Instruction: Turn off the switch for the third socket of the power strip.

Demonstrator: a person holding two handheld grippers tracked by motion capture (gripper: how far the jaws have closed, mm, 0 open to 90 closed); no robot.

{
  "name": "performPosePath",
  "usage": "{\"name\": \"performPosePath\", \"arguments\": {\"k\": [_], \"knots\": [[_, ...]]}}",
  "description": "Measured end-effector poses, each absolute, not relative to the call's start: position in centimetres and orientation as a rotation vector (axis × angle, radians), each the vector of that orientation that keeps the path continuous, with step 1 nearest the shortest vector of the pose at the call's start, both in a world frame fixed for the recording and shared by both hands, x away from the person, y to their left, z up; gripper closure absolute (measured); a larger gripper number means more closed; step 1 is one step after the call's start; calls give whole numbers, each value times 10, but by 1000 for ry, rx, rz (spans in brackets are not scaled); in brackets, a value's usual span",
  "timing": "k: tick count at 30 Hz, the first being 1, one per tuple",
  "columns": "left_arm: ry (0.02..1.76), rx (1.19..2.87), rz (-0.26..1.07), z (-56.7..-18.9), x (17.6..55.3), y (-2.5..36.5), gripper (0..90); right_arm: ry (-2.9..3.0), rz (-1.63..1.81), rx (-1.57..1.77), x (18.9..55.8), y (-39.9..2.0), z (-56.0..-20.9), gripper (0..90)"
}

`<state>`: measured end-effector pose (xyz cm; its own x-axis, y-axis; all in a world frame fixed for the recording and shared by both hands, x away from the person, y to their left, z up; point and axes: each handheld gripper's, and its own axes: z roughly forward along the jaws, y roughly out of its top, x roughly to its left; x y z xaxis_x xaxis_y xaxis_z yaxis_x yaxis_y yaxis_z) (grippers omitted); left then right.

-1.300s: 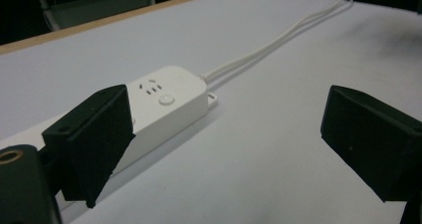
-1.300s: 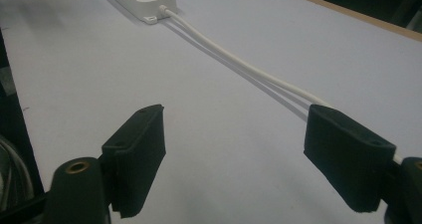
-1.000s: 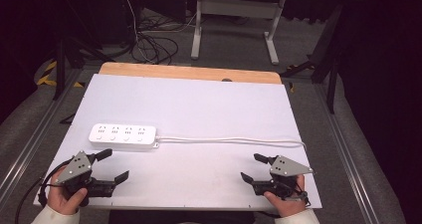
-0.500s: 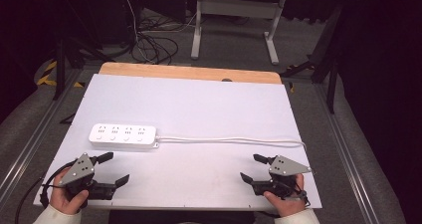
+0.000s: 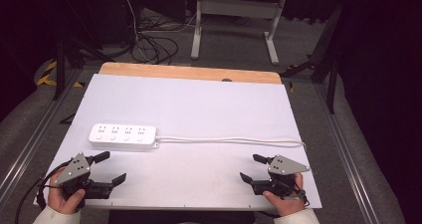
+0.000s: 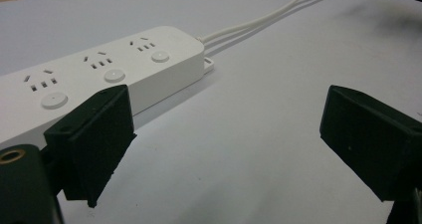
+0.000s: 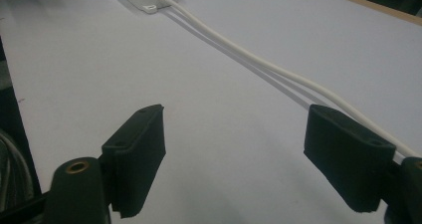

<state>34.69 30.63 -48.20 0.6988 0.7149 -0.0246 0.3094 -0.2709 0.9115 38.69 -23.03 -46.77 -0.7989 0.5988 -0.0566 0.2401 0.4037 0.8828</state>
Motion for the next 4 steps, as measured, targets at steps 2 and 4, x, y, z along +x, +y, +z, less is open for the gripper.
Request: {"name": "performPosePath", "arguments": {"k": [2,4], "knots": [[794,1886,492,-481,346,305,73,2299,1359,724,387,-231,-468,243],[796,1900,500,-480,346,303,74,2300,1359,725,387,-231,-468,243]]}}
